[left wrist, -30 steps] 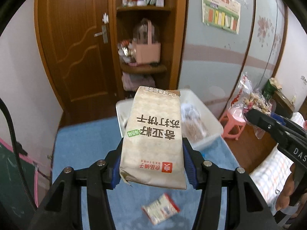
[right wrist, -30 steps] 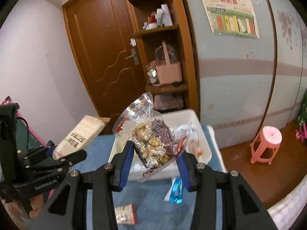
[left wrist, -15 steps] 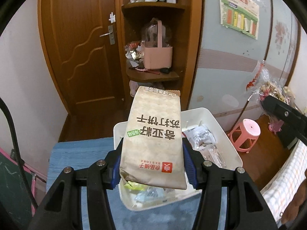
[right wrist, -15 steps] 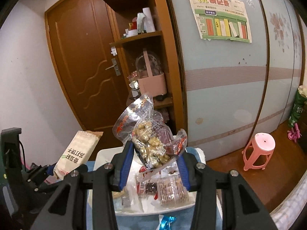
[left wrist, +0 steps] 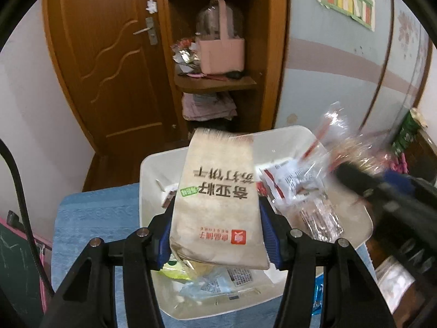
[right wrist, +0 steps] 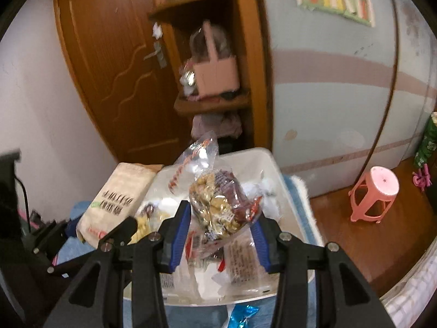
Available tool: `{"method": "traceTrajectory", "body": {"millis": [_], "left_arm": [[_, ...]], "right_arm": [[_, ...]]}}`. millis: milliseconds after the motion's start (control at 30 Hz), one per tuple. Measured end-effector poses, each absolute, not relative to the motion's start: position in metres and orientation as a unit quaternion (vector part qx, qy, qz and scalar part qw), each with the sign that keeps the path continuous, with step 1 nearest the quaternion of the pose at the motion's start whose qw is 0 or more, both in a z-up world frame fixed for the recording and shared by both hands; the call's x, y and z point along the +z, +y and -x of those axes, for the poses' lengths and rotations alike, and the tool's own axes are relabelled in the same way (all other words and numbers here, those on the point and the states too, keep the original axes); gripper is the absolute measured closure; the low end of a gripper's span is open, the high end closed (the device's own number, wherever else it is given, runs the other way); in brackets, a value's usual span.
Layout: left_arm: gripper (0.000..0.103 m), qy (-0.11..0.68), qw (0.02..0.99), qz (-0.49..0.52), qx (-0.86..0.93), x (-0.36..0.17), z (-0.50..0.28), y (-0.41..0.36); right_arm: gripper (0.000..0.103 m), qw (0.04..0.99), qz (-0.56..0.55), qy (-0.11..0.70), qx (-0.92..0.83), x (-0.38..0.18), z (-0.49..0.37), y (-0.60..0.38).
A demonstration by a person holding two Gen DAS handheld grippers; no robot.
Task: Organize snacks
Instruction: 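Carry both bags over the white bin and open both tools to drop them, then withdraw both tools from the bin toward the remaining two packs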
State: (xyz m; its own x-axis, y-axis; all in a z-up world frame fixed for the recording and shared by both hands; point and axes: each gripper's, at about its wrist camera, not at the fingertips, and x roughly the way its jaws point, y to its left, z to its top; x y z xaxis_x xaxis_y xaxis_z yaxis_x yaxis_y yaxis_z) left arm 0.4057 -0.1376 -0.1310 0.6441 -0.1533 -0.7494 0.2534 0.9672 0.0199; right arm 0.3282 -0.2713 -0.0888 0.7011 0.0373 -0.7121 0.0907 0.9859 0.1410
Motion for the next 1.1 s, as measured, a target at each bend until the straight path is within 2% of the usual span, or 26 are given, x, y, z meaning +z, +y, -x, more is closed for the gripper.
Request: {"method": "traceTrajectory", "body": {"millis": [33, 67, 100, 133, 633, 1000, 1100], "left_arm": [[0.032, 0.414, 0.900, -0.067, -0.117, -0.135, -0.406, -0.140], [0.017, 0.416, 0.899, -0.073, -0.115, -0.138, -0.406, -0.141], [0.013, 0.413, 0.900, -0.077, -0.112, -0.140, -0.405, -0.142], [0.011, 0.406, 0.904, -0.081, -0.111, -0.141, -0.402, -0.142], [0.011, 0.404, 0.905, -0.076, -0.109, -0.114, -0.351, -0.123], [0.010, 0.365, 0.920, -0.075, -0.120, -0.050, -0.293, -0.103], [0.007, 0.348, 0.926, -0.080, -0.123, -0.029, -0.273, -0.097]], "right_arm": [[0.055, 0.912, -0.079, 0.403, -0.010, -0.096, -0.332, -0.269], [0.048, 0.906, -0.085, 0.415, -0.010, -0.103, -0.334, -0.270], [0.042, 0.903, -0.090, 0.420, -0.010, -0.106, -0.333, -0.270], [0.041, 0.901, -0.096, 0.424, -0.008, -0.110, -0.332, -0.271], [0.040, 0.902, -0.095, 0.421, 0.007, -0.091, -0.292, -0.262], [0.040, 0.921, -0.088, 0.380, 0.001, -0.027, -0.236, -0.254], [0.039, 0.927, -0.081, 0.365, 0.000, -0.008, -0.216, -0.252]]}}
